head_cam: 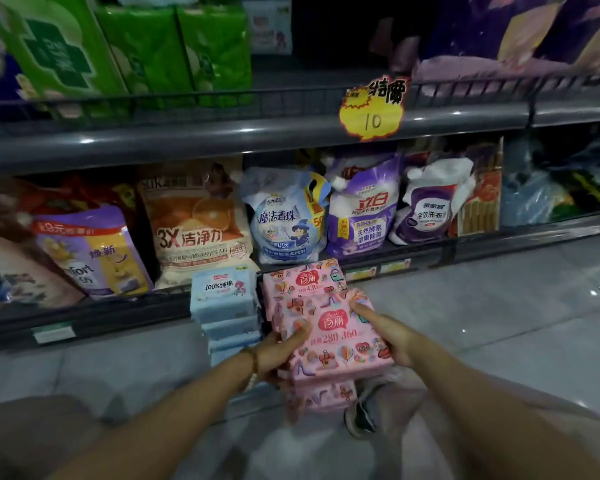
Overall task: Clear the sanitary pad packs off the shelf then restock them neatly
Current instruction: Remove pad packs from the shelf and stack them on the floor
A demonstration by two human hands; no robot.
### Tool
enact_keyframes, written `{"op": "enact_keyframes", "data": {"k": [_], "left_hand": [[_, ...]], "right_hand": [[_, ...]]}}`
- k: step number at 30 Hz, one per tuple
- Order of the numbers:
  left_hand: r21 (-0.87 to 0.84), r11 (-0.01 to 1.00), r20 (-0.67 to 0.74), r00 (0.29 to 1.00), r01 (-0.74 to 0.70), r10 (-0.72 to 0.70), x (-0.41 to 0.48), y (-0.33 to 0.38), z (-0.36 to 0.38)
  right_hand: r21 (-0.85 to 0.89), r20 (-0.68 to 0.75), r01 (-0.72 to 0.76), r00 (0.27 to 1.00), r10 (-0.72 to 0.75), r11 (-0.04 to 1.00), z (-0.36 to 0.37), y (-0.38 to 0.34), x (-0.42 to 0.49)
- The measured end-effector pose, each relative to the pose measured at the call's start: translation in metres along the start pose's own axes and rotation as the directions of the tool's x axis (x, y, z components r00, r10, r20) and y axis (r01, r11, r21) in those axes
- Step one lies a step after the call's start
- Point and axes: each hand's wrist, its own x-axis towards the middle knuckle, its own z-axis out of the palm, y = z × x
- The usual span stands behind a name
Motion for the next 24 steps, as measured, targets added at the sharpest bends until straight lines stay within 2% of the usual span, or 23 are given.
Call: {"op": "enact_keyframes", "data": {"k": [4,7,11,15,20,24], "left_hand": [[0.033,0.999,0.032,0.999,0.008,-0.009,0.003,-0.019,0.006],[0.026,1.000,0.012,1.000,-0.010,0.010,0.010,-0.020,0.004],[0.015,1.000,-0.060,0.998,-0.011,0.012,0.019,-0.018,0.001],[0.033,0.999,-0.073,0.997,0.009,-0.007,0.028,-0.019,-0.003],[0.070,0.998,-0.137,0.990,-0.004,0.013,0.022,-0.011,-0.009],[0.315,0.948,-0.196,0.973,-0.054,0.120,0.003,0.017,-0.014]], "right_hand": [[-0.103,0.003,-0.047,0.999,0.047,0.994,0.003,0.019,0.028],[-0.102,-0.016,-0.045,0.999,0.044,0.994,0.008,0.024,0.042],[-0.071,-0.055,0.017,0.998,-0.021,0.997,0.014,0.026,0.052],[-0.051,-0.084,0.053,0.995,-0.057,0.997,0.013,0.024,0.050],[-0.165,-0.151,0.147,0.973,-0.172,0.975,0.017,0.024,0.040],[-0.388,-0.216,0.208,0.927,-0.308,0.898,0.018,0.007,0.021]]}}
